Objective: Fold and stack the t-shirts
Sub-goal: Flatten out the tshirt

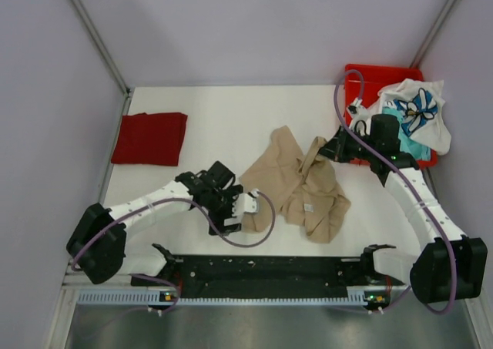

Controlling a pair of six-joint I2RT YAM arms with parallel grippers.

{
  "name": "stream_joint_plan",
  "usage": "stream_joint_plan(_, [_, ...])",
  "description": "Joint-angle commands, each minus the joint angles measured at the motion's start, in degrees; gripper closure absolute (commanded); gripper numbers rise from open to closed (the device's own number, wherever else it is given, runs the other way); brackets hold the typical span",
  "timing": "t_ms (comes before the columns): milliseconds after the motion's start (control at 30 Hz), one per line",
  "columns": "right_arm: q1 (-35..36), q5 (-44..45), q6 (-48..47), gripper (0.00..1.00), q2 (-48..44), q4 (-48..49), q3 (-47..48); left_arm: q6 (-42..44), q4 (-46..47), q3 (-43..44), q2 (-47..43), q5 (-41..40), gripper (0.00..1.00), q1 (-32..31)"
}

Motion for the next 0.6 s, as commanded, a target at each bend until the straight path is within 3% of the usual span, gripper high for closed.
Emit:
stream_joint_plan(0, [0.5,0.3,-0.7,1.0,-2.3,2.0,1.3,-4.7,13.6,-5.6,-2.1,-6.0,0.01,-14.0])
stream_joint_plan(67, [0.5,0.4,-0.8,1.0,-2.2,1.7,1.6,-4.2,16.5,-6.1,-0.3,-6.6,0.04,-17.3])
stream_joint_plan(233, [0.5,0.7,-1.0,1.0,-2.2,1.0,1.5,-3.6,23.8,-5.4,4.8,-10.7,0.05,-18.6])
stream_joint_plan(400, [0.6,0.9,-1.5,1.0,-2.8,0.5,1.6,-3.7,24.2,-4.6,7.1,-10.0,0.07,-18.7])
stream_joint_plan(567, [0.6,1.3,-2.3,1.0,-2.7,-0.2,2.4,-4.4,23.4,-2.4,12.0,-11.3,0.23,-18.9])
